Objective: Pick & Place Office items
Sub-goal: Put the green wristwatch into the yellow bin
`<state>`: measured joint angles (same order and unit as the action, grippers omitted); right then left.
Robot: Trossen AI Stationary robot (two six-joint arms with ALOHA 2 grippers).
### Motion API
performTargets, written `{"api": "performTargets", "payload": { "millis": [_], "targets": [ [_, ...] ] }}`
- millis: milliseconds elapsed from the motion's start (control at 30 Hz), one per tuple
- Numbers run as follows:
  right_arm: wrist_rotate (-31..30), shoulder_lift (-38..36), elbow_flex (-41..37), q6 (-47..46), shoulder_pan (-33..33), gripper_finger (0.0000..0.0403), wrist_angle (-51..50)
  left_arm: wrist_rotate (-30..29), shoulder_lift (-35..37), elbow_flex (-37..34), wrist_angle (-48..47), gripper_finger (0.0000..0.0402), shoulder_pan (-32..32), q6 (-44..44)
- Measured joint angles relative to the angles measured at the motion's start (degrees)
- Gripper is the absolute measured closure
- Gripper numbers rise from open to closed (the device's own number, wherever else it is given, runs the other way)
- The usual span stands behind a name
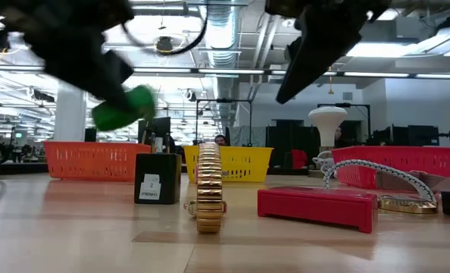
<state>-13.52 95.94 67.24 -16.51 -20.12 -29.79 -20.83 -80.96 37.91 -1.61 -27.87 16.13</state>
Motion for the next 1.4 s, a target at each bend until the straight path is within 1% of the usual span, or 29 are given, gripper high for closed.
{"api": "performTargets", "payload": {
  "millis": [100,167,300,400,500,600,667,767,900,1033,1200,1400],
  "targets": [
    [-0.4,-1.6,0.0,-1.4,-0.2,0.0184,-3.8,-0.1,0.0,2.3,0.0,0.0391,3.2,-6.5],
    [-1.9,-3.0,0.0,-2.8,-0.5,0.0184,-6.2,0.2,0.0,3.0,0.0,0.0393,5.7,-10.3],
    [-9.0,-6.0,0.0,-2.8,-1.5,0.0184,-9.1,4.1,0.0,3.5,0.3,0.0392,11.7,-14.9],
    [-12.0,-7.8,-0.9,-1.7,-1.6,0.0184,-9.5,5.8,0.0,3.5,2.6,0.0391,16.1,-17.3],
    [-12.1,-9.6,-3.5,-0.2,-1.0,0.0184,-8.5,8.3,0.0,3.5,6.8,0.0392,20.2,-20.4],
    [-12.1,-11.2,-7.0,-0.2,0.1,0.0184,-7.5,12.5,0.0,3.5,11.2,0.0392,23.8,-22.7],
    [-12.1,-12.5,-9.4,-0.2,0.7,0.0184,-6.6,14.9,-0.1,3.5,13.0,0.0391,26.0,-23.8],
    [-11.6,-14.7,-12.2,-1.7,2.2,0.0184,-6.0,16.8,-0.6,3.5,15.0,0.0391,28.7,-24.9],
    [-11.5,-17.6,-13.9,-3.1,4.5,0.0184,-5.1,18.3,-3.1,3.6,17.6,0.0390,31.6,-24.9],
    [-11.5,-19.0,-14.9,-3.0,6.3,0.0184,-3.4,18.8,-7.9,3.5,19.5,0.0390,33.6,-24.9],
    [-11.4,-18.1,-15.0,-3.0,7.2,0.0184,-2.7,18.8,-13.1,3.5,21.3,0.0390,34.9,-24.9],
    [-10.5,-17.0,-15.0,-3.6,7.2,0.0184,-2.8,18.8,-15.5,3.5,23.1,0.0387,35.3,-24.9]
  ]
}}
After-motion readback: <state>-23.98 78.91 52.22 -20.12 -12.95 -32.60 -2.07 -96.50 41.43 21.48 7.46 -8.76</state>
